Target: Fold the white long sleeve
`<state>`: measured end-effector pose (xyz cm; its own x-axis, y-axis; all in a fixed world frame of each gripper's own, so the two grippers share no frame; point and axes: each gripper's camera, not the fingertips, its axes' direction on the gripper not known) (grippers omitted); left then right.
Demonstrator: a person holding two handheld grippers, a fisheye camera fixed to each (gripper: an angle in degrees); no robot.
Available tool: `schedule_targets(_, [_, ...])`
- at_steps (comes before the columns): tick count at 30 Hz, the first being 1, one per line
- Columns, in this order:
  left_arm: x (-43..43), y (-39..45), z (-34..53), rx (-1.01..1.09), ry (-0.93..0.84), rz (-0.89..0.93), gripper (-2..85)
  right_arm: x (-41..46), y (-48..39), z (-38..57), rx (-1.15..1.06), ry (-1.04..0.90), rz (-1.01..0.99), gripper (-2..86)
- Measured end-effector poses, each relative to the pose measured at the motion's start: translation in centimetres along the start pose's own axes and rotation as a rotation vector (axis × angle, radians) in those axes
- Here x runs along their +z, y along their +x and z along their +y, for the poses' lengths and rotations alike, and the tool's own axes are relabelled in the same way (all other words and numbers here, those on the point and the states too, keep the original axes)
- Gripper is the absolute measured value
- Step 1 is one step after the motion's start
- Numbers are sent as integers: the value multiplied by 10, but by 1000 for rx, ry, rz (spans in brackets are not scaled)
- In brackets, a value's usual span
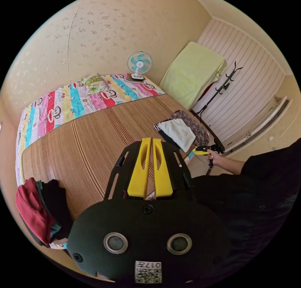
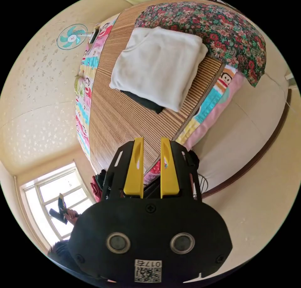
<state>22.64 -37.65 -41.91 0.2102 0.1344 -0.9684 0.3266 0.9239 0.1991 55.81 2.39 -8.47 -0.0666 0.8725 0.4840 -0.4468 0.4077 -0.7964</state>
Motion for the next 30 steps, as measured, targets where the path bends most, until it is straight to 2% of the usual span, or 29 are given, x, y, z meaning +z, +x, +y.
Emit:
schedule_targets(5, [39, 21, 3, -48, -115, -91, -5, -26, -44, -85, -122, 95, 56, 100])
schedule_targets(10, [53, 9, 16, -177, -257, -172, -5, 0, -63, -139, -112, 94, 44, 112])
schedule_targets(14, [56, 0, 19, -256, -318, -200, -3, 69, -46, -141, -60, 16, 121, 94])
schedule_targets(17, [71, -9, 10, -279, -369, -174, 3, 75, -30, -99, -46, 166, 79, 57])
schedule_targets(18, [76, -14, 4, -295, -354, -121, 9, 74, -26, -91, -38, 174, 22, 49])
schedule_targets(20, [85, -23, -7, -316, -303, -5, 31, 60, -8, -47, -79, 214, -271, 32])
schedule_targets(21, [93, -29, -15, -330, -272, 79, 49, 55, -6, -35, -112, 216, -340, 29])
schedule_targets(23, [110, -40, -28, -355, -248, 205, 74, 38, -9, 17, -284, 161, -524, 22])
schedule_targets(27, [158, -66, -51, -457, -230, 564, 123, 25, -33, 107, -531, 32, -578, 16])
schedule_targets(30, [187, -95, -61, -601, -165, 773, 157, 16, -37, 163, -620, -8, -746, 14])
